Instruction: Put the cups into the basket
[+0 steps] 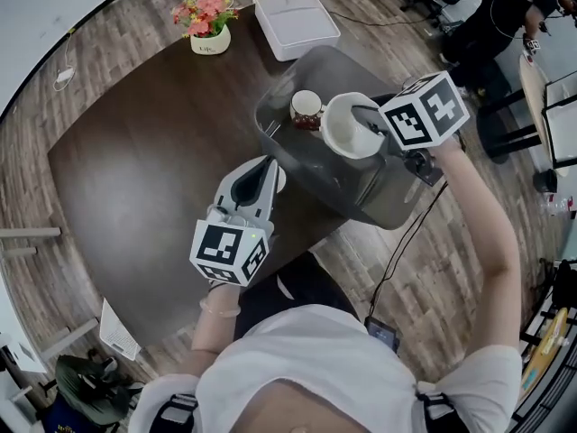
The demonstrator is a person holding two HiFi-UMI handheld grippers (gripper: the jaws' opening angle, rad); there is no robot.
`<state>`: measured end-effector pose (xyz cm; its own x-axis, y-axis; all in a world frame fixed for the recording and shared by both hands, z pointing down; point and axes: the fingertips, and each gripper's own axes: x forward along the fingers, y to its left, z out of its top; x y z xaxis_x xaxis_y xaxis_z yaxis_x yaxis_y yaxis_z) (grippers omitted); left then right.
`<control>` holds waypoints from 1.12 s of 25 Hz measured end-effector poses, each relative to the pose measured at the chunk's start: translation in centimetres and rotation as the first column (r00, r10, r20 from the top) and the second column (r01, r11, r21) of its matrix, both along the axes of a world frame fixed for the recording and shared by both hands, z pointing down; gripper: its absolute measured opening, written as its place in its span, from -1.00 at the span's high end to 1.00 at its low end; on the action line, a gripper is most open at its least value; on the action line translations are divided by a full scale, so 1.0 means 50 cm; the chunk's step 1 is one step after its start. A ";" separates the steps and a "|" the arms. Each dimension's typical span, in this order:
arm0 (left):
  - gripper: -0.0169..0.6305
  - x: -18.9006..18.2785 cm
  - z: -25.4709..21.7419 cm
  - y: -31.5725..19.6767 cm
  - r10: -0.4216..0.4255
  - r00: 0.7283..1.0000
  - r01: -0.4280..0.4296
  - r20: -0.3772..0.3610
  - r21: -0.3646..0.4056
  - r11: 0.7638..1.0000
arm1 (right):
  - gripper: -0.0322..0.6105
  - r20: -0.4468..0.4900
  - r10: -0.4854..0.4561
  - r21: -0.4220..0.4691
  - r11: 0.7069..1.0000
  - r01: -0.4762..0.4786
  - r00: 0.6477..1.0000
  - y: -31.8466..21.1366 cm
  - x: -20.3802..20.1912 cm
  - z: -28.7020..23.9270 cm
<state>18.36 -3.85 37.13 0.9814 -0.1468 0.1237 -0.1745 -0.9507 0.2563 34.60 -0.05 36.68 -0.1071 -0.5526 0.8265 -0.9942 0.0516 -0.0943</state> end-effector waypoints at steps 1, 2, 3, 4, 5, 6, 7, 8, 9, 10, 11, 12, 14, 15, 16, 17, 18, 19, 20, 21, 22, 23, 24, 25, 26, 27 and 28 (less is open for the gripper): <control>0.92 -0.001 0.007 -0.004 -0.013 1.000 0.013 0.002 -0.004 1.000 | 0.77 0.017 -0.004 -0.007 1.000 0.004 1.000 -0.002 -0.001 0.022; 0.92 -0.003 0.014 -0.009 -0.027 1.000 0.027 0.007 -0.009 1.000 | 0.77 0.030 -0.007 -0.014 1.000 0.008 1.000 -0.005 -0.002 0.043; 0.92 -0.006 0.022 -0.014 -0.042 0.999 0.042 0.015 -0.014 0.999 | 0.77 0.039 -0.009 -0.019 1.000 0.009 0.999 -0.008 -0.003 0.065; 0.92 -0.010 0.030 -0.020 -0.058 0.998 0.058 0.025 -0.019 0.998 | 0.77 0.043 -0.008 -0.024 1.000 0.009 0.999 -0.012 -0.002 0.086; 0.92 -0.012 0.038 -0.027 -0.073 0.997 0.074 0.035 -0.023 0.997 | 0.77 0.046 -0.004 -0.029 1.000 0.006 0.999 -0.016 0.000 0.108; 0.92 -0.014 0.047 -0.033 -0.086 0.995 0.087 0.046 -0.027 0.996 | 0.77 0.051 0.001 -0.033 0.999 0.001 0.999 -0.021 0.004 0.128; 0.92 -0.015 0.056 -0.038 -0.096 0.994 0.098 0.056 -0.030 0.995 | 0.77 0.057 0.009 -0.037 0.999 -0.007 0.998 -0.025 0.008 0.147; 0.92 -0.015 0.064 -0.042 -0.104 0.992 0.106 0.065 -0.032 0.994 | 0.77 0.065 0.021 -0.041 0.999 -0.018 0.998 -0.028 0.013 0.166; 0.92 -0.014 0.071 -0.045 -0.110 0.991 0.113 0.073 -0.035 0.993 | 0.77 0.073 0.035 -0.045 0.998 -0.031 0.997 -0.031 0.017 0.183; 0.92 -0.014 0.077 -0.046 -0.116 0.990 0.119 0.078 -0.038 0.992 | 0.77 0.081 0.050 -0.051 0.998 -0.046 0.995 -0.033 0.020 0.201; 0.92 -0.013 0.081 -0.047 -0.122 0.989 0.125 0.080 -0.043 0.991 | 0.77 0.090 0.066 -0.058 0.996 -0.061 0.994 -0.033 0.023 0.217; 0.92 -0.011 0.085 -0.048 -0.126 0.989 0.130 0.081 -0.046 0.990 | 0.77 0.096 0.084 -0.067 0.995 -0.077 0.992 -0.033 0.026 0.233; 0.92 -0.008 0.092 -0.051 -0.133 0.987 0.138 0.084 -0.048 0.989 | 0.76 0.102 0.122 -0.088 0.990 -0.113 0.987 -0.030 0.031 0.262; 0.92 -0.007 0.095 -0.052 -0.136 0.987 0.140 0.086 -0.050 0.989 | 0.76 0.107 0.139 -0.097 0.987 -0.129 0.984 -0.029 0.030 0.275; 0.92 -0.005 0.099 -0.053 -0.137 0.987 0.142 0.087 -0.053 0.988 | 0.76 0.115 0.155 -0.105 0.984 -0.143 0.981 -0.029 0.028 0.287; 0.92 -0.004 0.102 -0.054 -0.138 0.987 0.143 0.086 -0.058 0.988 | 0.76 0.123 0.169 -0.113 0.981 -0.155 0.978 -0.029 0.025 0.299; 0.92 -0.002 0.105 -0.055 -0.138 0.987 0.144 0.086 -0.063 0.988 | 0.76 0.128 0.181 -0.121 0.979 -0.166 0.975 -0.029 0.022 0.311; 0.92 -0.001 0.109 -0.056 -0.140 0.986 0.146 0.087 -0.065 0.987 | 0.76 0.128 0.190 -0.128 0.977 -0.173 0.973 -0.029 0.019 0.322; 0.92 0.000 0.112 -0.058 -0.142 0.986 0.148 0.089 -0.065 0.987 | 0.76 0.125 0.193 -0.133 0.975 -0.177 0.973 -0.029 0.016 0.332; 0.92 0.001 0.115 -0.060 -0.145 0.985 0.151 0.092 -0.064 0.986 | 0.76 0.120 0.194 -0.136 0.975 -0.177 0.974 -0.030 0.013 0.341; 0.92 0.001 0.119 -0.062 -0.148 0.984 0.154 0.095 -0.063 0.986 | 0.76 0.119 0.194 -0.140 0.974 -0.177 0.974 -0.031 0.010 0.350; 0.92 0.001 0.122 -0.065 -0.151 0.984 0.158 0.097 -0.066 0.985 | 0.76 0.124 0.197 -0.144 0.973 -0.179 0.972 -0.032 0.005 0.358; 0.92 0.000 0.126 -0.068 -0.155 0.983 0.162 0.098 -0.071 0.984 | 0.76 0.136 0.203 -0.151 0.972 -0.182 0.970 -0.034 0.001 0.366; 0.92 -0.001 0.130 -0.072 -0.160 0.982 0.168 0.099 -0.077 0.983 | 0.76 0.151 0.211 -0.158 0.970 -0.187 0.966 -0.036 -0.004 0.374; 0.92 -0.003 0.134 -0.076 -0.167 0.981 0.175 0.101 -0.083 0.981 | 0.76 0.163 0.220 -0.163 0.968 -0.193 0.962 -0.037 -0.008 0.382; 0.92 -0.006 0.138 -0.079 -0.173 0.980 0.182 0.103 -0.090 0.979 | 0.76 0.172 0.228 -0.165 0.966 -0.200 0.959 -0.039 -0.012 0.390; 0.92 -0.008 0.142 -0.082 -0.178 0.978 0.188 0.106 -0.095 0.977 | 0.76 0.175 0.234 -0.164 0.965 -0.206 0.956 -0.042 -0.014 0.396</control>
<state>17.97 -7.95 44.24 0.9218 -0.3045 0.2400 -0.3719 -0.8693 0.3256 33.90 -2.16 56.50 -0.1603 -0.4581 0.8743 -0.9419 -0.1939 -0.2743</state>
